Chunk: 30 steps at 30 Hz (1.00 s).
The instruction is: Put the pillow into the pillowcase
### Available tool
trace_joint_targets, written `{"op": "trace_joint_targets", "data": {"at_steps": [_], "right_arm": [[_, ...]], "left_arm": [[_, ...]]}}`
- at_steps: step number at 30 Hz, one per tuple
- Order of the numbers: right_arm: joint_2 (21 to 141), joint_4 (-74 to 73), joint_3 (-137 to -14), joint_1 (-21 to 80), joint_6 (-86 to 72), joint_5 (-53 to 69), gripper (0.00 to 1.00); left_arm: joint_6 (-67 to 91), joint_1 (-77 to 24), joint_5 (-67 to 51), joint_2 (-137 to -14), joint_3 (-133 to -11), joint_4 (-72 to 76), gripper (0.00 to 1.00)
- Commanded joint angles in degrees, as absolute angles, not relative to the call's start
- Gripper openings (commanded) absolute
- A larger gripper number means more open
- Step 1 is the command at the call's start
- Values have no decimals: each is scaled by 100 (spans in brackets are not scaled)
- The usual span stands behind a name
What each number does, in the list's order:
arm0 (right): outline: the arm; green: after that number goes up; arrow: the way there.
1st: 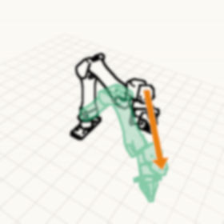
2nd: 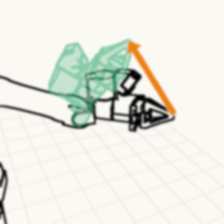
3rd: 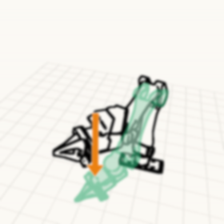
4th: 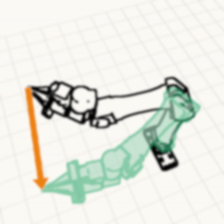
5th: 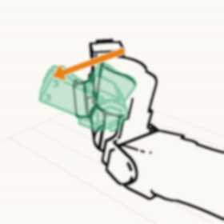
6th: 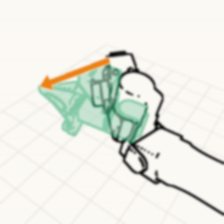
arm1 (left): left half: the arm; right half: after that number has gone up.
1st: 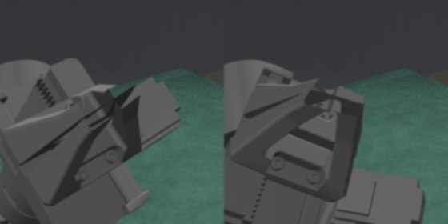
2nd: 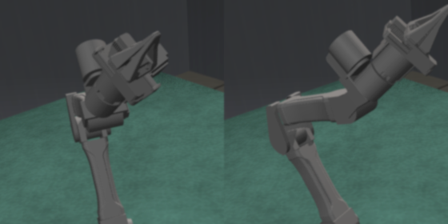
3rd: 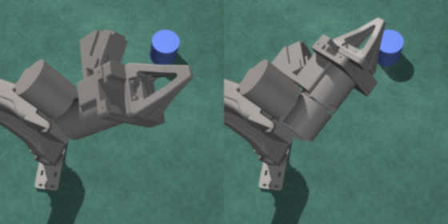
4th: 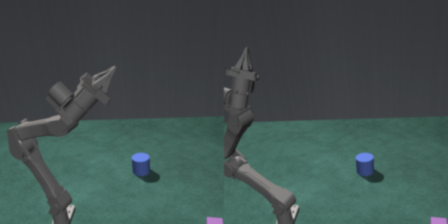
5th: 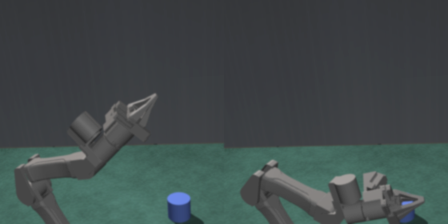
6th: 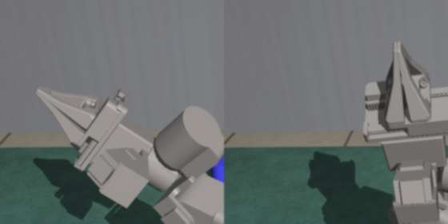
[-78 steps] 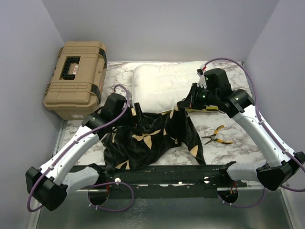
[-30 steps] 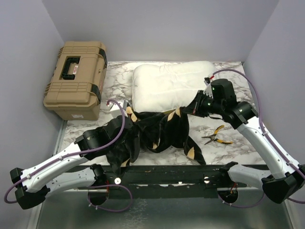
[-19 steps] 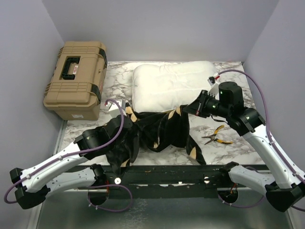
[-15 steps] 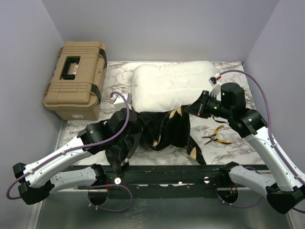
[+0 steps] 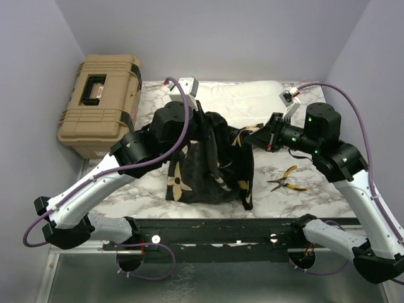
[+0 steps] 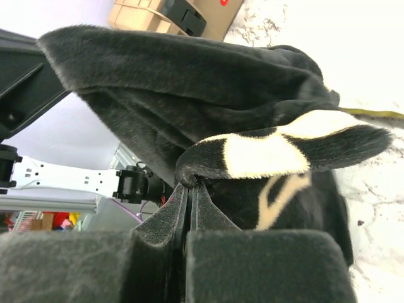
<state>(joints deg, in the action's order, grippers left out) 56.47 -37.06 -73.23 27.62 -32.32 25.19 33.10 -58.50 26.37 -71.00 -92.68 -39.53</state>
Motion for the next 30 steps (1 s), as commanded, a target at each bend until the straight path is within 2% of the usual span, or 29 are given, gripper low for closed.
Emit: {"op": "trace_joint_targets", "data": {"at_steps": [1, 8, 16, 21, 24, 30], "right_arm": [[6014, -3903, -7387, 2711, -2716, 2427, 1], [6771, -4164, -7169, 2421, -2291, 2183, 1], [6600, -4151, -7104, 2372, -2447, 2143, 0], [6353, -4242, -7328, 2363, -2673, 2360, 1], [6150, -4061, -7245, 2356, -2808, 2582, 1], [6306, -4445, -7299, 2358, -2309, 2352, 1]], "left_arm": [[2930, -5735, 3281, -7423, -9498, -3759, 0], [3856, -5172, 2945, -7466, -8728, -3923, 0], [4058, -4838, 2140, -7275, -7837, -3950, 0], [3845, -4553, 1123, -7573, -7985, -3972, 0], [3687, -4433, 1412, -7546, -8087, -4118, 0], [3399, -4041, 2905, -7392, -8393, -5194, 0]]}}
